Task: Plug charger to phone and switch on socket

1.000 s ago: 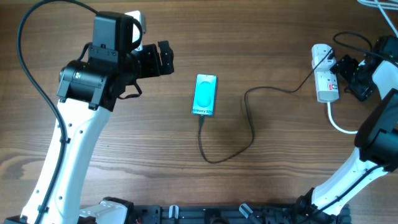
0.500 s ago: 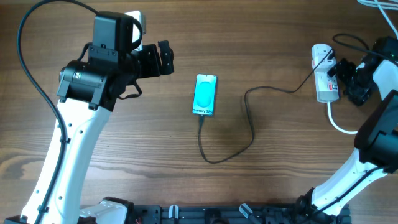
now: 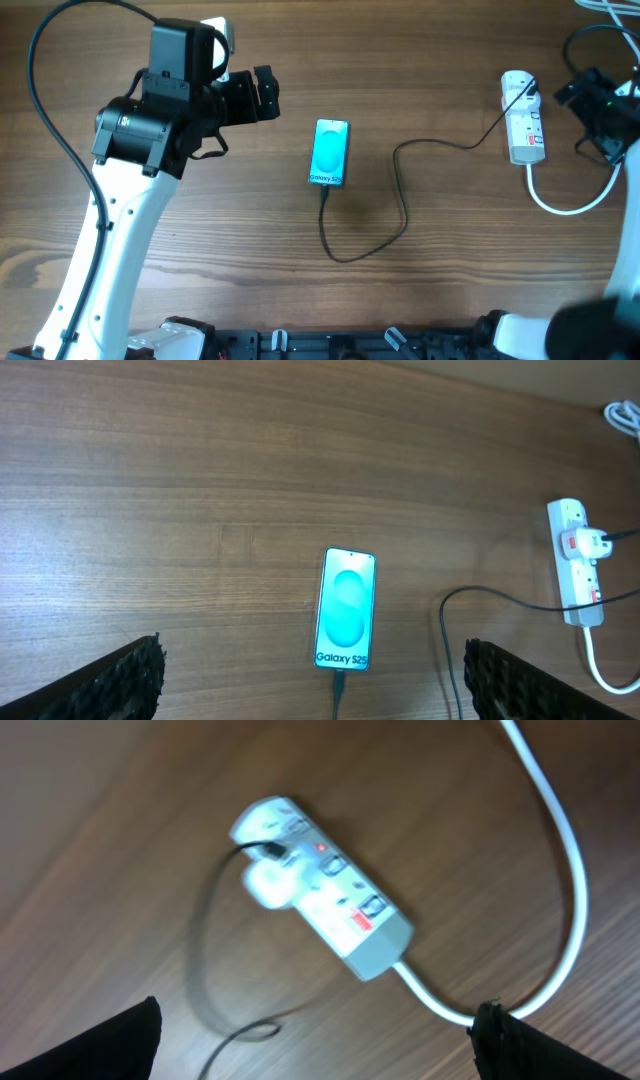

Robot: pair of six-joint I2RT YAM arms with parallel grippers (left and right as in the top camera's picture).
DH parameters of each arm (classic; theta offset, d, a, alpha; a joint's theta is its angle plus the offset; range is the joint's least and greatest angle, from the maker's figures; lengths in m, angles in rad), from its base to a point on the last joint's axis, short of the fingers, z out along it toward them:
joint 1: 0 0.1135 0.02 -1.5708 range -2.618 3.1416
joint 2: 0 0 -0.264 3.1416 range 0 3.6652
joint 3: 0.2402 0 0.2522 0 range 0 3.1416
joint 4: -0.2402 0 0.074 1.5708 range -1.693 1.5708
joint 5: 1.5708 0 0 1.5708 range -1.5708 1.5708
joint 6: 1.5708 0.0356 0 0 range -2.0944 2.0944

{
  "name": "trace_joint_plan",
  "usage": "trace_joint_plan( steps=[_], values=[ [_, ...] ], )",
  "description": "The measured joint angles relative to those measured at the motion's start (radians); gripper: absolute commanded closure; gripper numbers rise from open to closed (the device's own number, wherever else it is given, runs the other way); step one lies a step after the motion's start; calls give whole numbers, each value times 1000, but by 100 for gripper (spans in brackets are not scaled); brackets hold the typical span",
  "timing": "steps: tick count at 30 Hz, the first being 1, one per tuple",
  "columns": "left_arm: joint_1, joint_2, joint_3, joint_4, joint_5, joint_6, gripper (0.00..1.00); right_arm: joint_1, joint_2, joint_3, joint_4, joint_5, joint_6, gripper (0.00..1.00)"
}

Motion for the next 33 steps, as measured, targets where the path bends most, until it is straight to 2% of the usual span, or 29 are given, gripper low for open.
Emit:
trace_joint_plan(
  steps=[7,12,15,23,28,33],
  values=[
    [0,0,0,0,0,0,0,184,-398,-281,114,51,9,0],
    [0,0,-1,2,0,0,0,216,-674,-474,138,62,24,0],
    [0,0,-1,0,0,0,0,216,-827,-552,88,68,33,0],
    [0,0,-1,0,-1,0,0,216,-886,-573,-137,68,164,0],
    [0,0,-1,0,0,0,0,216,-884,-577,-156,68,248,0],
    [0,0,-1,0,0,0,0,216,-883,-577,-156,67,269,0]
  ],
)
